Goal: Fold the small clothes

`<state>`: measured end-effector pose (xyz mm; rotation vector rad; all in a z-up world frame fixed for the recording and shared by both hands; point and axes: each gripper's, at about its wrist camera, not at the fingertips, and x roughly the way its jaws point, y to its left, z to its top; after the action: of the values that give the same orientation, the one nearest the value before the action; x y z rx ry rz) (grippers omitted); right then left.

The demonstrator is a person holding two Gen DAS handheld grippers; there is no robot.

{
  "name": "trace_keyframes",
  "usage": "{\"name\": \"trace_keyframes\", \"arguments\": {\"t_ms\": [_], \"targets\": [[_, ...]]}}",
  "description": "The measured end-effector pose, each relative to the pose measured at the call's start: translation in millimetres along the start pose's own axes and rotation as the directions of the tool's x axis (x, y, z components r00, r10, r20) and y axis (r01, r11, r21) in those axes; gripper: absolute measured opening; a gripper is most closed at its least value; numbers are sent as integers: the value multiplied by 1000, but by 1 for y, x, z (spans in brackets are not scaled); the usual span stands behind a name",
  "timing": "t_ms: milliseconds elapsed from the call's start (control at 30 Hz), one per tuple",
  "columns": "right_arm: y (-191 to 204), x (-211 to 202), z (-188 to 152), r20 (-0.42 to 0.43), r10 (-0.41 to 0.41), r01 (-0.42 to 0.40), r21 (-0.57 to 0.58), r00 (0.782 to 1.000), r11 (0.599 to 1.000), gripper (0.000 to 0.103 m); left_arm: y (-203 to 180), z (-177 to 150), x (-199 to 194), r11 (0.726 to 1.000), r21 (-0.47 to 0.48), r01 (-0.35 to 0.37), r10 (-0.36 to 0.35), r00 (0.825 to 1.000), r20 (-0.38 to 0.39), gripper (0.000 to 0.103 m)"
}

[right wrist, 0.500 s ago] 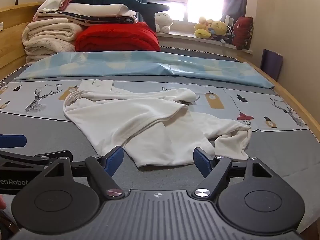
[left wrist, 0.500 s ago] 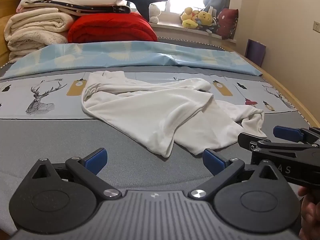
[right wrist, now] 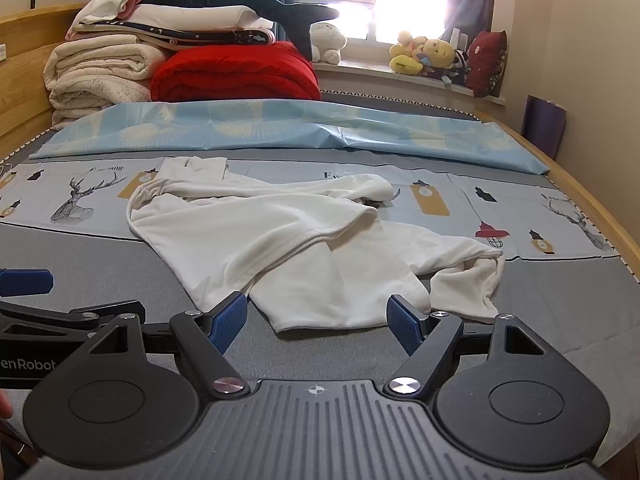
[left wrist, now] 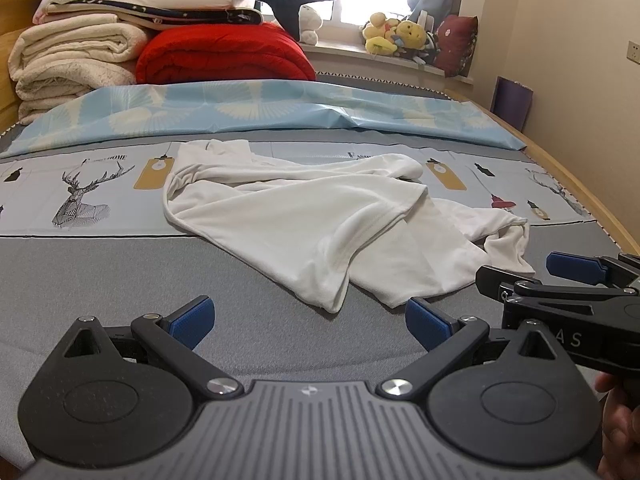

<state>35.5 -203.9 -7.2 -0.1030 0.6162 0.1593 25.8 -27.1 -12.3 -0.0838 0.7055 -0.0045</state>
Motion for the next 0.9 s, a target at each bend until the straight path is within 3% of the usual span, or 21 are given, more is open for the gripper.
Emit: {"name": "trace_keyframes", "arguments": {"t_ms": [767,900], "targets": [[-1,0,7,-5,-2,2,-4,1000,1000,78,0,-2,3,1000,-3,-3,3,1000,-12,102],[0,-2,5,33,-13,13,-7,999,1000,78,0,-2,4,1000,4,-3,3,1000,-18,102]]}}
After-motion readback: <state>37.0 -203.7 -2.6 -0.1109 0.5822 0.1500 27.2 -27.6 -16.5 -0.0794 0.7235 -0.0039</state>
